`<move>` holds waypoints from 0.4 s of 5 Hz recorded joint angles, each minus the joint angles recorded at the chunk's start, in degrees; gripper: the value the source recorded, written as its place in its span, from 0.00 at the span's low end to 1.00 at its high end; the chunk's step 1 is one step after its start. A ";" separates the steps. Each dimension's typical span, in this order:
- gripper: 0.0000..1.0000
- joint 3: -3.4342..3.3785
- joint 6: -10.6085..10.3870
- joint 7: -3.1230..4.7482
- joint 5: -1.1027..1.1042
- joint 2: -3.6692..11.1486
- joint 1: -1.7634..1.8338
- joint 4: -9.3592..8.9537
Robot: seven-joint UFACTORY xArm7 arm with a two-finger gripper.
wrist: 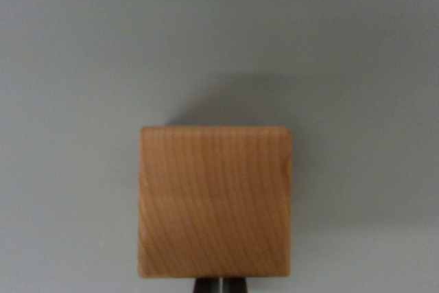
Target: Push wooden cube
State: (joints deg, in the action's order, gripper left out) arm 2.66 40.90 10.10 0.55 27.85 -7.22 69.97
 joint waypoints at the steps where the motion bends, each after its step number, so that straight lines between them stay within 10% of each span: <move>1: 1.00 -0.09 0.97 -0.15 -0.06 1.59 0.09 2.56; 2: 1.00 -0.09 0.97 -0.15 -0.06 1.59 0.09 2.56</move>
State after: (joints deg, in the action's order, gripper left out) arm 2.57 41.86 9.95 0.50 29.44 -7.13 72.52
